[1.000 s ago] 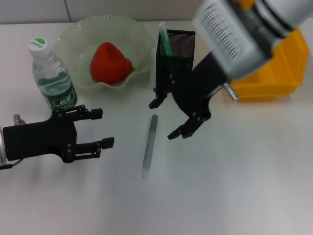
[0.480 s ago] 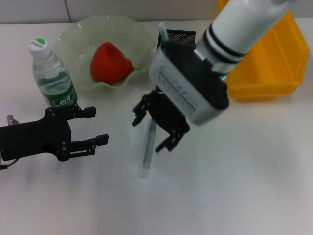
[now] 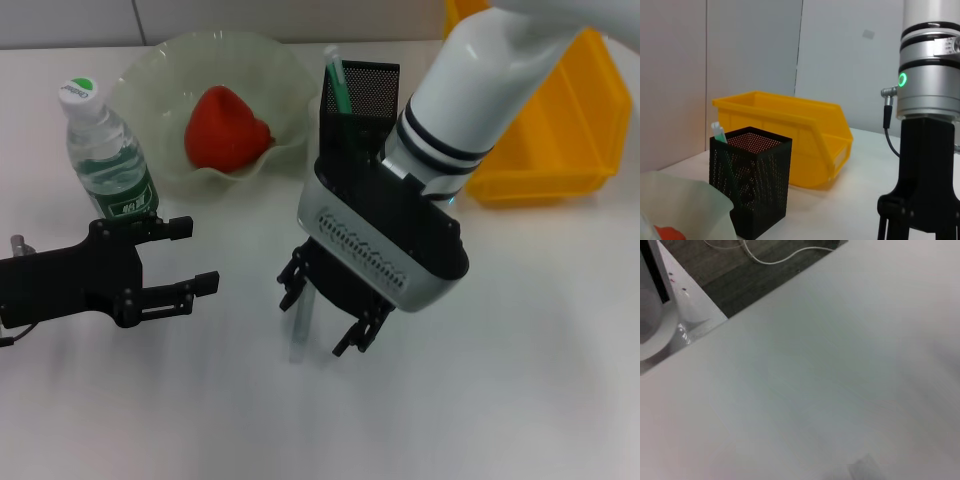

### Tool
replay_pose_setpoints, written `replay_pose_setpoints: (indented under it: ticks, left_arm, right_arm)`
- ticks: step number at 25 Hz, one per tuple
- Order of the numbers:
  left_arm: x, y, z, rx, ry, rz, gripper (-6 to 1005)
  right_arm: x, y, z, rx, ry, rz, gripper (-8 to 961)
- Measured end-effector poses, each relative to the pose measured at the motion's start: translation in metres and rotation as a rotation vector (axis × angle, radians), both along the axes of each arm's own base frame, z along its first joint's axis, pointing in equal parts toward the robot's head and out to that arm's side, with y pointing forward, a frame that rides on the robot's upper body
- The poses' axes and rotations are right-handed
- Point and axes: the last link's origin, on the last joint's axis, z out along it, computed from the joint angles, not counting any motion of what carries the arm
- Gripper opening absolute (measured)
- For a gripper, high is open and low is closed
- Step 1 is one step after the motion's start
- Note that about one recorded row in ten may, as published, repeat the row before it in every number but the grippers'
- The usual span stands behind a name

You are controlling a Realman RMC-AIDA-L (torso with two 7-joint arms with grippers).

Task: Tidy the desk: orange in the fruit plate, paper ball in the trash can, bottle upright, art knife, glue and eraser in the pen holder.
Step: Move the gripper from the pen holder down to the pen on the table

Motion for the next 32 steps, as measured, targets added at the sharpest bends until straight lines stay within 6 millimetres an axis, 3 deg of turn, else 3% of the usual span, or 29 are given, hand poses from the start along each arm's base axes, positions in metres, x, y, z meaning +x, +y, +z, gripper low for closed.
replay_pose_setpoints:
  ticks: [8,11,32]
  left_arm:
    - [-0.003,-0.002,0.001,0.011,-0.005,0.016,773]
    - [-0.003,-0.002,0.001,0.014,-0.005,0.020,772]
    - [-0.005,-0.002,0.002,0.029,-0.015,0.033,773]
  right_arm:
    - [0.004,0.000,-0.014,0.040,0.023,0.053,599]
    - [0.003,0.000,-0.015,0.042,0.032,0.066,516]
    - [0.012,-0.002,-0.021,0.036,0.001,0.121,293]
